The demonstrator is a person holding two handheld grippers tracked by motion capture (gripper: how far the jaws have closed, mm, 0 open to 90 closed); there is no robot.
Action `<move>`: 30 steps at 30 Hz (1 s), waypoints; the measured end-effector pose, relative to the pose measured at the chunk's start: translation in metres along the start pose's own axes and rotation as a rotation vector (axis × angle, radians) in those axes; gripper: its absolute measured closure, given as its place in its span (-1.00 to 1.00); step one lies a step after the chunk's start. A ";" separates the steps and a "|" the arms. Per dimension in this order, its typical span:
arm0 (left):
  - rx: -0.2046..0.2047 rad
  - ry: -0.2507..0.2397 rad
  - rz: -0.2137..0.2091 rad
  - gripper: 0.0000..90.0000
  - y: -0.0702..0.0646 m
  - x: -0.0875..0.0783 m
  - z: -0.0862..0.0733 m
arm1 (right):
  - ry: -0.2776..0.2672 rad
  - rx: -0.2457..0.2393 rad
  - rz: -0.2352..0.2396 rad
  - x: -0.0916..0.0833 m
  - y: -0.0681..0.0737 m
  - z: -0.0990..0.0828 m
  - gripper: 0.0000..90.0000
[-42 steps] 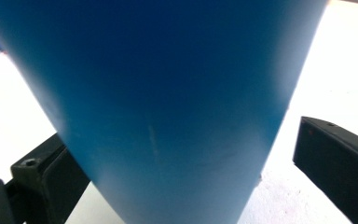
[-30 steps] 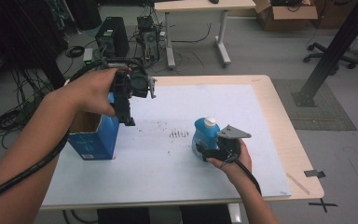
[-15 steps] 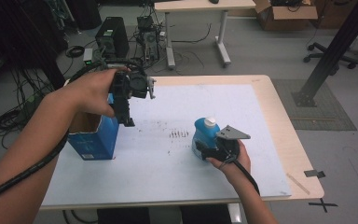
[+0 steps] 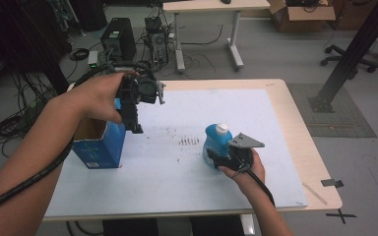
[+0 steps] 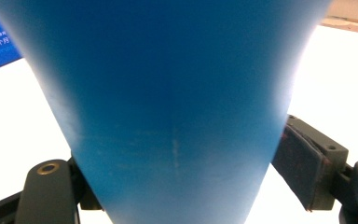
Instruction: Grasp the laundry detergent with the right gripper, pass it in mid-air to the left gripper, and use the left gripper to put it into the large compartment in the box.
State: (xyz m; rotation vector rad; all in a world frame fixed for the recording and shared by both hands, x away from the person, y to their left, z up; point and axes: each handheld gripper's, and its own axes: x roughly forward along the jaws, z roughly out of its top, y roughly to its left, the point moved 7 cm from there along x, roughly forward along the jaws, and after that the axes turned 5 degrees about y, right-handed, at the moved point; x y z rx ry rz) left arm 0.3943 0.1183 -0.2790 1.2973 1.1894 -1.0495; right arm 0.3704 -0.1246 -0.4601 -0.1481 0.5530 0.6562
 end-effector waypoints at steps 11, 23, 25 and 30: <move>0.000 -0.001 0.002 -0.99 0.000 0.001 0.000 | -0.008 -0.022 0.005 0.000 0.003 -0.001 -0.29; 0.002 0.004 0.004 -0.99 0.001 0.000 0.000 | -0.022 -0.036 0.021 0.001 0.008 -0.001 -0.06; 0.000 0.005 0.002 -0.99 0.001 0.001 0.001 | -0.025 -0.039 0.020 0.001 0.007 -0.001 -0.05; 0.001 0.000 0.004 -0.99 0.001 0.000 0.004 | -0.043 -0.063 0.028 0.000 0.008 -0.002 0.00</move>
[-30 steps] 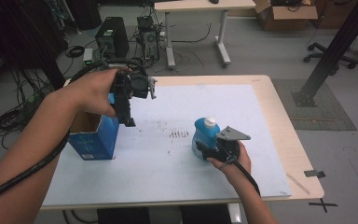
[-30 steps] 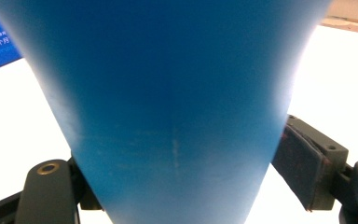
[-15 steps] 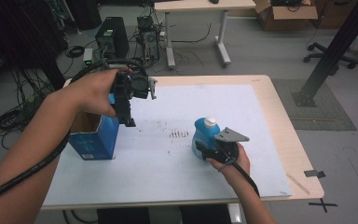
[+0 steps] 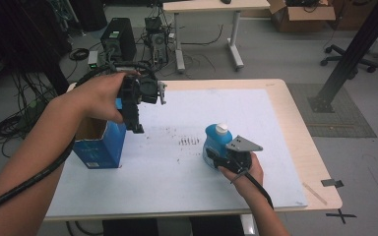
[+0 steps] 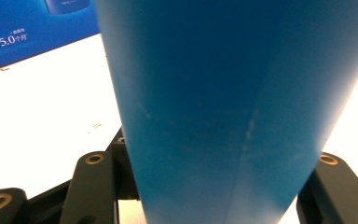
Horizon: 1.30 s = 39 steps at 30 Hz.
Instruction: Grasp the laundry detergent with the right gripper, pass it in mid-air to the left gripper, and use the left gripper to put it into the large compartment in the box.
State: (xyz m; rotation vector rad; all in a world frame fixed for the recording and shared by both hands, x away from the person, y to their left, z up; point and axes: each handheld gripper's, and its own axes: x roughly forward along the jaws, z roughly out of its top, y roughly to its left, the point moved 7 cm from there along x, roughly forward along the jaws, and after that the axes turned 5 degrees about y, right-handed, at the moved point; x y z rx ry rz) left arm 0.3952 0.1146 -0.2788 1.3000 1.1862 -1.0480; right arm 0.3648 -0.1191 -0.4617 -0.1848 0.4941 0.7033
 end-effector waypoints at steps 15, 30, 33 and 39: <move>0.024 0.000 -0.001 -0.99 -0.001 -0.003 0.012 | -0.055 -0.055 0.111 -0.025 -0.002 0.039 0.04; 0.046 -0.008 -0.001 -0.99 -0.008 -0.011 0.022 | 0.010 -0.247 0.323 -0.040 0.012 0.068 0.03; 0.051 -0.005 -0.002 -0.99 -0.010 -0.014 0.024 | 0.031 -0.277 0.355 -0.040 0.012 0.067 0.03; 0.060 0.001 -0.004 -0.99 -0.014 -0.016 0.030 | 0.019 -0.303 0.442 -0.039 0.009 0.065 0.03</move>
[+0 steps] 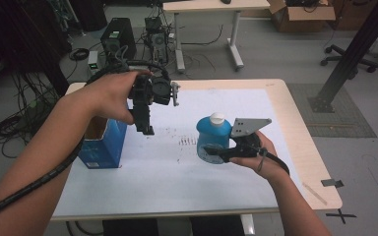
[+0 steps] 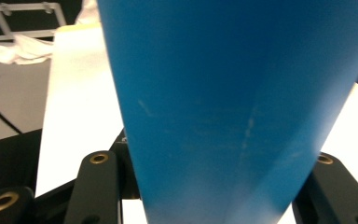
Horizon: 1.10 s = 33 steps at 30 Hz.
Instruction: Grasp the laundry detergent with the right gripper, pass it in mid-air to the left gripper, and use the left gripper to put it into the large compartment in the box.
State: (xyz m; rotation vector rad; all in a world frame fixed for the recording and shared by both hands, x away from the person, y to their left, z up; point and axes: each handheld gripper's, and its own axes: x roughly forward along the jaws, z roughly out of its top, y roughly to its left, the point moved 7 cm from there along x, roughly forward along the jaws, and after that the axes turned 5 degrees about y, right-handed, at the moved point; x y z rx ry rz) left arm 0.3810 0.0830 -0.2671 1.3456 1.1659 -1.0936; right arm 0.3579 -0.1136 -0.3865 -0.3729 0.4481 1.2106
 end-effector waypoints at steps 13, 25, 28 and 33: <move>0.000 0.011 -0.021 -1.00 -0.003 0.005 0.009 | -0.013 -0.052 0.113 0.016 0.006 0.001 0.02; 0.016 -0.010 -0.022 -1.00 -0.010 0.003 0.018 | -0.027 -0.061 0.165 0.032 0.014 0.009 0.02; 0.023 -0.008 -0.026 -1.00 -0.012 0.004 0.020 | -0.029 -0.067 0.168 0.037 0.016 0.010 0.02; 0.029 -0.005 -0.029 -1.00 -0.015 0.004 0.022 | -0.035 -0.070 0.188 0.045 0.021 0.012 0.02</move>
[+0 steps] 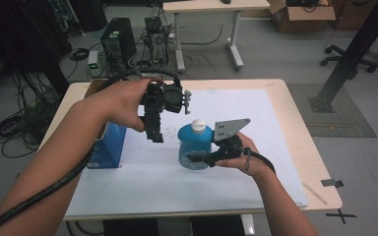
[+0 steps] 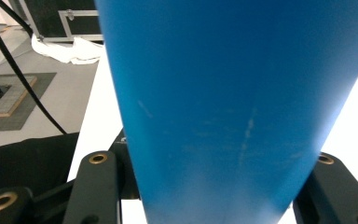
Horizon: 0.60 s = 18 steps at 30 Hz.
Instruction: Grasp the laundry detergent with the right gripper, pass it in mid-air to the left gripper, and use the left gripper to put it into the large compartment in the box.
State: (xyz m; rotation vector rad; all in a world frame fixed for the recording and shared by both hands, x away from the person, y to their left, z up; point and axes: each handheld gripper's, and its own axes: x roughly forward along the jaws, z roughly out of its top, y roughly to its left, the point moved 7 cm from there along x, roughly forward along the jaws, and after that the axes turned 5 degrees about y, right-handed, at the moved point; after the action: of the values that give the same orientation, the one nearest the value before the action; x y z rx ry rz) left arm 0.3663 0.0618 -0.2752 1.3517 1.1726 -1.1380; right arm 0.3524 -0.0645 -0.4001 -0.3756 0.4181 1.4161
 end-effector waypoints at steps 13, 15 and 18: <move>0.005 -0.011 -0.009 -1.00 -0.004 0.005 0.002 | -0.008 -0.004 0.036 0.021 0.002 0.010 0.02; 0.007 -0.007 -0.014 -1.00 -0.006 0.006 0.003 | -0.007 -0.005 0.041 0.025 0.002 0.012 0.02; 0.011 -0.004 -0.012 -1.00 -0.006 0.007 0.003 | -0.009 -0.006 0.046 0.028 0.002 0.014 0.02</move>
State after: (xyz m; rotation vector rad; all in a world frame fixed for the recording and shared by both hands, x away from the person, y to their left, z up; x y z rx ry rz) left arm 0.3608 0.0599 -0.2833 1.3518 1.1744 -1.1566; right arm 0.3539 -0.0328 -0.4018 -0.3665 0.4176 1.4632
